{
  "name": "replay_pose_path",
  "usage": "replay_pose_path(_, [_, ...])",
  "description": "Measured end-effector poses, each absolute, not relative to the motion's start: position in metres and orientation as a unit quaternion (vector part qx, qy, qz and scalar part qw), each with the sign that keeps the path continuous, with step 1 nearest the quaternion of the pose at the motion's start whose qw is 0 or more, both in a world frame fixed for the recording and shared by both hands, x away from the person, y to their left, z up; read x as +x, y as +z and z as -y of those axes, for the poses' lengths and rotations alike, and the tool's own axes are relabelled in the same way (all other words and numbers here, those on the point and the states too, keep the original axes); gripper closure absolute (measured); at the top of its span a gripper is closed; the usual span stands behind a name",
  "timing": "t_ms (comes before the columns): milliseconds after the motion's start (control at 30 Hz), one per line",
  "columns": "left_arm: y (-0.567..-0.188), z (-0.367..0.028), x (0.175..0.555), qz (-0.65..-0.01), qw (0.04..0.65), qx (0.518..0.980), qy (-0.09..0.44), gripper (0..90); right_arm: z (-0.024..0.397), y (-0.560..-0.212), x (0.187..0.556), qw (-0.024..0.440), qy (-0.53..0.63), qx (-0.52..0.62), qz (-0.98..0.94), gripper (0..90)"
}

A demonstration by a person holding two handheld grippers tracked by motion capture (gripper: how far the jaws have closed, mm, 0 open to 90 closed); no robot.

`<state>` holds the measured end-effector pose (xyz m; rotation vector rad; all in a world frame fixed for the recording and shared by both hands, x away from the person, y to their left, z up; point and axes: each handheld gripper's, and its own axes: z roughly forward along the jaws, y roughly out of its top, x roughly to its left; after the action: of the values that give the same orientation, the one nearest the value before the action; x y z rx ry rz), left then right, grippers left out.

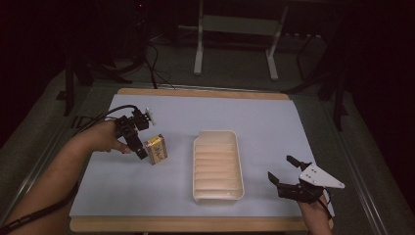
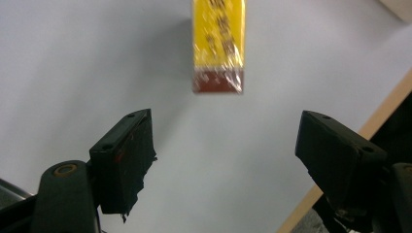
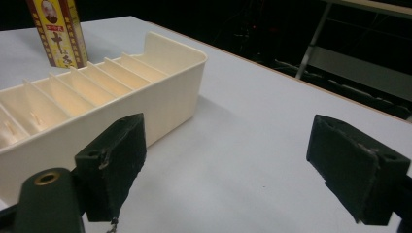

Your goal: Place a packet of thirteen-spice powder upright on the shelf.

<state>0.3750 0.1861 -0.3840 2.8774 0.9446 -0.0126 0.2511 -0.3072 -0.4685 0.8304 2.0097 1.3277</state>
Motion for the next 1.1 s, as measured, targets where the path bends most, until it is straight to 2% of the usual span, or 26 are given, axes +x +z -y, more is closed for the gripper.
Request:
replay_pose_path(367, [-0.381,-0.169,0.394,-0.3,0.075,0.951,0.005,22.8,0.308,-0.47,0.252,0.285,0.498,0.309,-0.758,14.4])
replay_pose_path(433, [-0.385,-0.168,0.397,-0.298,0.074,0.952,0.002,26.6,0.308,-0.47,0.252,0.284,0.498,0.309,-0.759,14.4])
replay_pose_path(633, [-0.396,-0.165,0.402,-0.289,0.059,0.955,-0.006,30.3,0.308,-0.471,0.252,0.282,0.496,0.308,-0.761,14.4])
replay_pose_path(800, [-0.403,-0.163,0.403,-0.283,0.055,0.957,-0.015,39.6,0.307,-0.472,0.252,0.28,0.495,0.306,-0.763,14.4])
replay_pose_path(1000, [-0.41,-0.162,0.402,-0.288,0.05,0.956,-0.012,39.8,0.306,-0.472,0.251,0.281,0.492,0.302,-0.767,14.4])
replay_pose_path(1100, [-0.412,-0.163,0.402,-0.286,0.048,0.957,-0.01,44.9,0.306,-0.472,0.252,0.28,0.491,0.302,-0.767,14.4])
